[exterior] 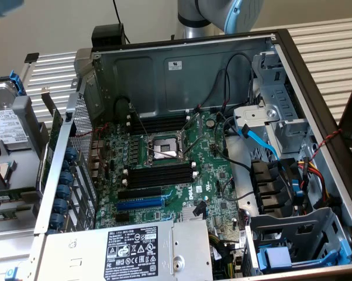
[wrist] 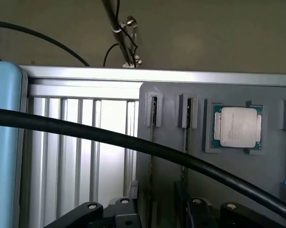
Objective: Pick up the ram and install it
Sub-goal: 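Pick up the ram and move it above insertion slot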
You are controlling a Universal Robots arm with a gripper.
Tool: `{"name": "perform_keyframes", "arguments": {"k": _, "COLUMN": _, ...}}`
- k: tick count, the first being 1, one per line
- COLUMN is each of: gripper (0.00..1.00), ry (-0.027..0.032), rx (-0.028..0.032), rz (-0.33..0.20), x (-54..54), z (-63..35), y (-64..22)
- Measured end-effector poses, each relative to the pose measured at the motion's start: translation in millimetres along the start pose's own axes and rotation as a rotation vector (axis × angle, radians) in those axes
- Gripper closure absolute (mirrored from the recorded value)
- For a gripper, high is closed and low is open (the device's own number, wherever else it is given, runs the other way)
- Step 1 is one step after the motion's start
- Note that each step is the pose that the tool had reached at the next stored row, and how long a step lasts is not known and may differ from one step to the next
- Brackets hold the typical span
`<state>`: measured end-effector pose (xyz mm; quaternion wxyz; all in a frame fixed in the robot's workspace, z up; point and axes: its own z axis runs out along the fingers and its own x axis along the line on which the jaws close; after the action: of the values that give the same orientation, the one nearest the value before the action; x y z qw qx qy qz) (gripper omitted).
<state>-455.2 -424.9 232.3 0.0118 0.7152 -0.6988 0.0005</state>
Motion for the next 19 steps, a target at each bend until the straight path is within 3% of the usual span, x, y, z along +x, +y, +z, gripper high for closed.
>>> {"name": "perform_keyframes", "arguments": {"k": 19, "gripper": 0.58, "ry": -0.0001, "rx": 0.0005, "rz": 0.000, "x": 0.0, "z": 3.4, "y": 0.0}}
